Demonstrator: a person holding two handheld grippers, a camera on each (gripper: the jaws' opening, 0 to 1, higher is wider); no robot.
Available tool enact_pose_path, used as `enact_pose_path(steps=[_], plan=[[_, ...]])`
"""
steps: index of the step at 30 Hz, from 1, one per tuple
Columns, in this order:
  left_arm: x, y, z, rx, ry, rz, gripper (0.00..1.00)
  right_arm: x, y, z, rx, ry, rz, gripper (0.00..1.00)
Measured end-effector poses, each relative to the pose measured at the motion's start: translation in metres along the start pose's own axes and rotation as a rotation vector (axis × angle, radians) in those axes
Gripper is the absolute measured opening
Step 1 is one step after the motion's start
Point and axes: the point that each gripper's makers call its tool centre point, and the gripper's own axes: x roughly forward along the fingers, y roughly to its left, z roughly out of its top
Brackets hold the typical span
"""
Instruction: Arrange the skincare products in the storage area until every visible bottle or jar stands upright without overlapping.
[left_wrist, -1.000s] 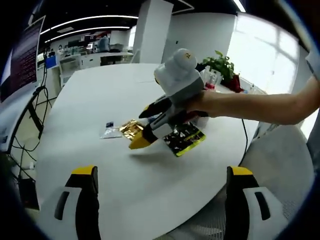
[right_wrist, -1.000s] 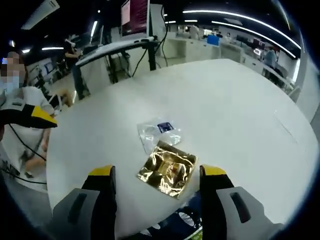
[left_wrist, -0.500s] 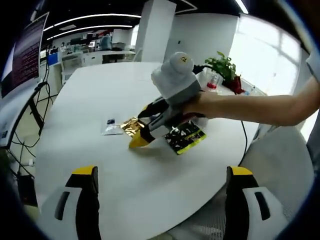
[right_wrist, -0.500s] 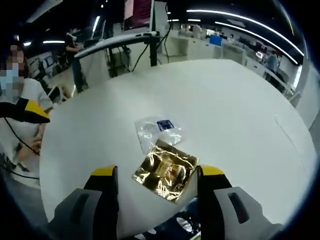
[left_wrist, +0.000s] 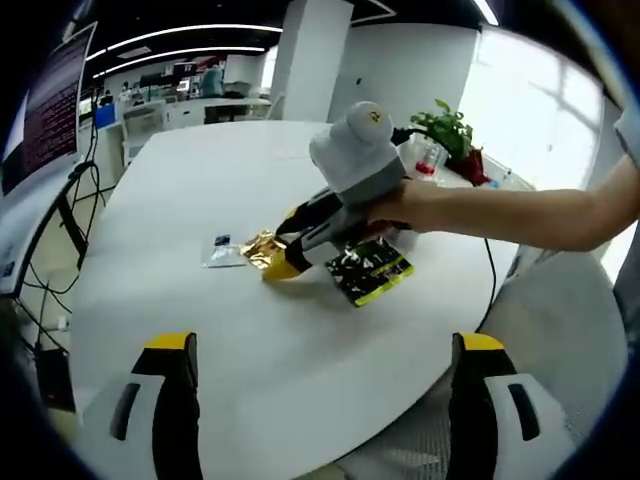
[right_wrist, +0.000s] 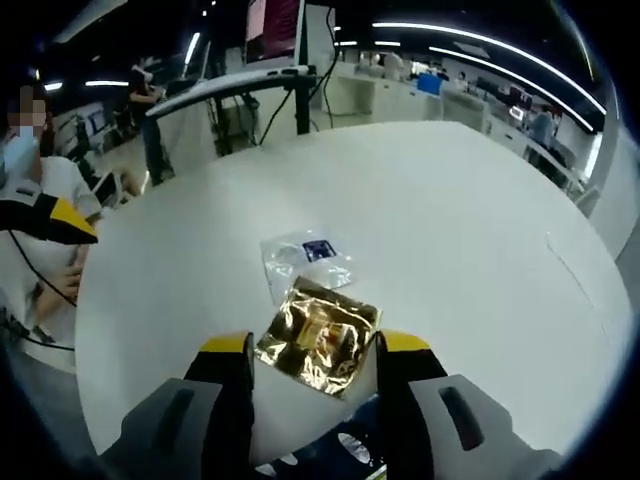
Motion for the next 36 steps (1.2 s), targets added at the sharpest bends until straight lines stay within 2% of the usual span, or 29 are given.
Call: enact_pose_path(steps=[10, 18, 23, 24, 28, 30, 34, 36], plan=[[-0.002, -0.004, -0.003, -0.014, 0.000, -0.013, 0.96, 0.000, 0.001, -0.002, -0.010, 0.003, 0.018, 0.44], [-0.004, 0.002, -0.006, -0.029, -0.003, -0.006, 0.95, -0.005, 0.004, -0.004, -0.028, -0.009, 0.046, 0.41], [-0.006, -0.001, -0.006, -0.032, -0.008, -0.008, 0.94, -0.007, 0.006, -0.006, -0.040, -0.008, 0.055, 0.38], [-0.006, 0.005, -0.007, -0.036, -0.007, -0.008, 0.94, -0.007, 0.007, -0.006, -0.049, -0.004, 0.056, 0.37], [-0.006, 0.006, -0.012, -0.041, 0.003, -0.010, 0.94, -0.006, 0.011, -0.006, -0.041, -0.002, 0.071, 0.49], [-0.006, 0.005, -0.012, -0.043, 0.003, -0.010, 0.94, -0.002, 0.009, -0.005, -0.053, 0.002, 0.054, 0.50], [-0.007, 0.006, -0.012, -0.047, -0.001, -0.010, 0.94, -0.003, 0.017, -0.005, -0.069, 0.007, 0.059, 0.57], [-0.007, 0.007, -0.012, -0.050, -0.003, -0.009, 0.94, -0.003, 0.017, -0.006, -0.078, 0.011, 0.059, 0.56]])
